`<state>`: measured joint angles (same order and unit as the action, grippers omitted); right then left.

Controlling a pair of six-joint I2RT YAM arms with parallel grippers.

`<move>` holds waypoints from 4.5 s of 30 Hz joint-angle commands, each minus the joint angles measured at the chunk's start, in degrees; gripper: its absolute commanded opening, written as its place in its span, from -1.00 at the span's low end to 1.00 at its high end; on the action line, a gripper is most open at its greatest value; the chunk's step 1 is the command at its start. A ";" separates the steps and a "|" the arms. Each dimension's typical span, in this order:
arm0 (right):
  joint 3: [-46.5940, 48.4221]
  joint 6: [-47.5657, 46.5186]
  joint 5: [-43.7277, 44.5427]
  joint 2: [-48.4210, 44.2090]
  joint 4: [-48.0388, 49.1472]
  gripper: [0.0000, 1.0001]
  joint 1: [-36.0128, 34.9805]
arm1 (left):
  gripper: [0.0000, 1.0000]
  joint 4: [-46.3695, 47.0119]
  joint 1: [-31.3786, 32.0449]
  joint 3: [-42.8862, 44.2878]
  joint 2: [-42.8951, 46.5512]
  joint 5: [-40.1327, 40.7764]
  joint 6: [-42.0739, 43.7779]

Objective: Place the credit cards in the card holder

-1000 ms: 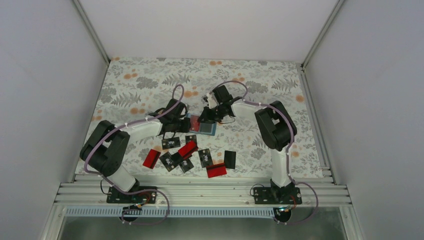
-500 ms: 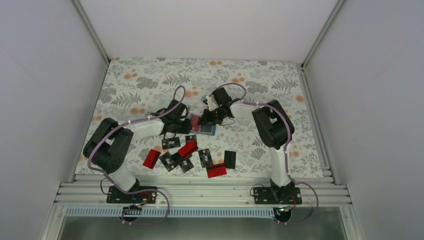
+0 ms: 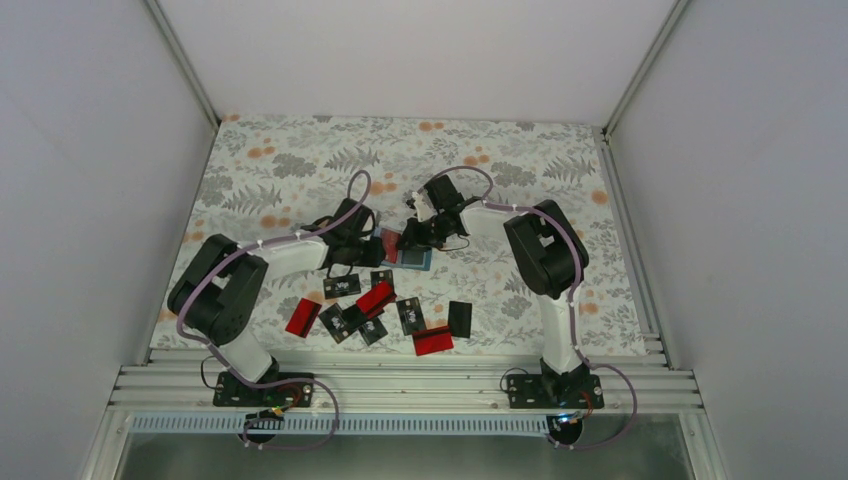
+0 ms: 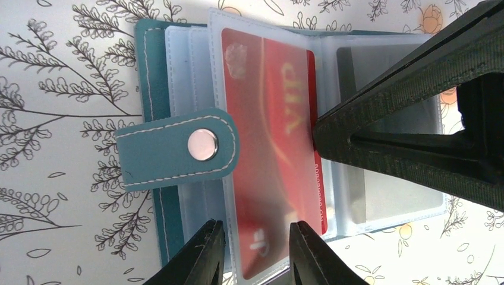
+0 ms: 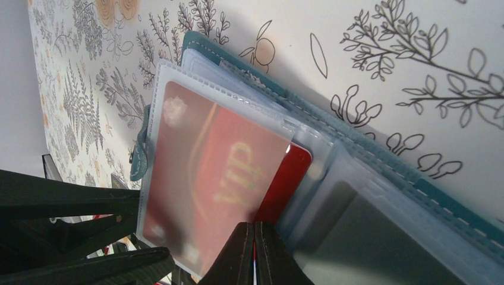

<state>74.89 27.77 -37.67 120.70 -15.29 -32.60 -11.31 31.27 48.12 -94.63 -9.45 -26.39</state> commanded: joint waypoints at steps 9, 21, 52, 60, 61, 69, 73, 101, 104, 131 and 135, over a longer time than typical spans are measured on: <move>-0.89 -0.71 0.98 -0.04 -0.40 -0.91 -0.54 | -0.67 2.74 -0.16 1.66 -0.54 -2.24 -0.96; -1.63 -0.28 3.21 -7.64 -3.60 -0.88 0.31 | -0.76 -0.38 0.51 5.01 -1.54 -0.61 0.32; -19.30 0.74 9.93 -36.24 -7.67 -0.56 8.08 | -0.12 4.99 9.97 15.88 -9.62 -15.93 -2.64; -22.67 1.64 10.40 -40.03 -8.96 -0.54 8.08 | -0.11 7.34 9.64 13.18 -5.56 -16.11 -3.51; -23.62 1.73 9.72 -40.22 -8.71 -0.54 8.08 | -0.11 6.49 9.32 12.67 -3.92 -14.13 -3.17; -30.00 0.43 2.75 -41.13 -6.14 -0.47 3.34 | -0.01 -8.83 8.72 7.98 8.47 3.84 1.56; -33.47 0.73 3.15 -43.55 -8.01 -0.41 -0.38 | 0.00 -10.95 9.53 3.31 13.96 1.93 4.26; -65.04 43.61 2.65 -73.81 -1.43 0.14 -13.42 | -0.17 3.34 26.36 2.96 -4.08 -14.89 7.18; -65.79 45.28 3.98 -73.69 -0.09 0.16 -14.29 | -0.18 3.52 26.83 3.04 -5.74 -15.25 7.15; -70.66 51.50 5.94 -71.01 14.51 0.14 -14.86 | -0.18 9.45 30.57 -0.48 -5.27 -23.90 4.92; -70.73 51.42 5.68 -70.54 14.85 0.13 -14.95 | -0.18 10.43 30.54 -0.68 -4.74 -26.16 4.32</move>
<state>4.58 78.24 -33.56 49.69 -3.68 -47.13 -3.55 60.77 48.36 -100.88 -29.58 -21.12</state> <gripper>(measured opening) 0.568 0.410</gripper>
